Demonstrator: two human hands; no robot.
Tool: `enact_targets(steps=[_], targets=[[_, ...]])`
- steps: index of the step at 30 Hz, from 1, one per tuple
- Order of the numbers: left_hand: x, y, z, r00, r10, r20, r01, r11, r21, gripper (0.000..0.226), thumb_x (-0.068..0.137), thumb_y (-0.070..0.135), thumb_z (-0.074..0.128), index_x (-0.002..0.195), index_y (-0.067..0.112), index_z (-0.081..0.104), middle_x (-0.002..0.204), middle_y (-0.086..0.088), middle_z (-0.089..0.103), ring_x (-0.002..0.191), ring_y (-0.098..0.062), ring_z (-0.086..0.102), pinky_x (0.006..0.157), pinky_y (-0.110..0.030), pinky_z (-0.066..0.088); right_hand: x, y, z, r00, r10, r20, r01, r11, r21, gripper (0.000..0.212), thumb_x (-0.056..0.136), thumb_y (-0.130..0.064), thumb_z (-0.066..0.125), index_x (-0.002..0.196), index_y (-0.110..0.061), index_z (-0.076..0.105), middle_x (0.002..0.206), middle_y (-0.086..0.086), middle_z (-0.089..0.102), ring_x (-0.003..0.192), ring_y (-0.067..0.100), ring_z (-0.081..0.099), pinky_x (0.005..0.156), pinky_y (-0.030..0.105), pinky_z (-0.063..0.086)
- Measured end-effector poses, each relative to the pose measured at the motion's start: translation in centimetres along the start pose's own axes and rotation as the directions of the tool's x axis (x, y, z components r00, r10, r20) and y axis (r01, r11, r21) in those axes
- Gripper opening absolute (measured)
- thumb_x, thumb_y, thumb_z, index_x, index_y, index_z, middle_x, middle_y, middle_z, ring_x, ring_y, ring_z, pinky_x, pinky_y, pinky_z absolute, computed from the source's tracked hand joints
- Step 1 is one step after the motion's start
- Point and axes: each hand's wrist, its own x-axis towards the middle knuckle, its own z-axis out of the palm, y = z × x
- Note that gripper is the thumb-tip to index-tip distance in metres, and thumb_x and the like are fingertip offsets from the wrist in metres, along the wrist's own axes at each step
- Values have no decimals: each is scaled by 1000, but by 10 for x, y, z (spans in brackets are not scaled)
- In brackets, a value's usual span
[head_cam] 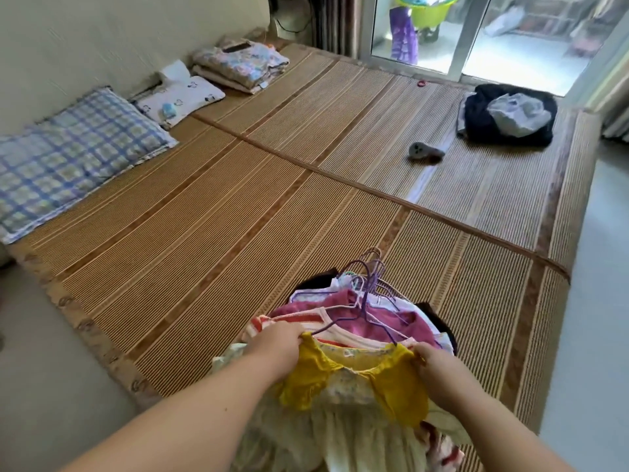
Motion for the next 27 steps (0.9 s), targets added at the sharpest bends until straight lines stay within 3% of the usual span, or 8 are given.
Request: enact_targets(steps=[2,4,7,11,17,22,27], targets=[[7,-7,6,998,-1,-71,1,1000,-3,41,95,33,45,135,32,44,135,-1,49,125,-25,45,103,-43,38,11,-3,5,999,7,-44,-7,1000,3,35,96,-30,44,131,-27,47,121,7,54,109,23,53,89,31,43],[6,-16,9,992,-30,-120,28,999,-20,61,91,41,50,147,33,27,148,-3,34,135,-24,32,111,-41,29,14,-11,9,997,-11,-76,8,999,-46,50,93,-34,51,140,-25,38,138,8,45,127,24,42,103,30,35],[-13,-30,1,987,-60,-148,54,998,-41,70,89,46,51,149,34,18,156,-1,17,142,-21,17,114,-40,21,3,-40,9,990,-123,-73,117,990,-79,62,89,-38,57,145,-29,32,147,3,34,135,20,34,107,28,30],[-64,-53,-30,984,-50,-174,43,998,-46,66,90,48,49,148,33,21,157,3,14,143,-19,14,113,-42,19,-25,-113,0,927,-372,-39,365,923,-121,62,88,-37,56,145,-30,31,148,-2,33,134,17,33,108,26,29],[-168,-110,-104,921,-88,-380,54,994,-100,59,93,36,49,146,33,24,155,3,21,142,-18,17,115,-41,22,-92,-270,-18,684,-729,-20,697,661,-278,57,89,-41,52,142,-37,31,144,-8,38,129,16,39,106,31,34],[-279,-188,-151,766,-224,-603,165,974,-153,60,89,37,50,145,34,28,152,2,29,138,-19,29,111,-37,29,-161,-404,2,445,-893,60,850,401,-342,59,89,-43,54,141,-42,27,146,-9,35,132,16,37,108,36,36],[-395,-280,-166,604,-371,-705,321,923,-211,62,86,38,53,144,33,33,152,3,30,136,-17,30,109,-26,25,-238,-525,52,230,-952,203,926,149,-347,57,90,-46,50,142,-43,25,150,-8,30,135,18,32,110,39,32]])
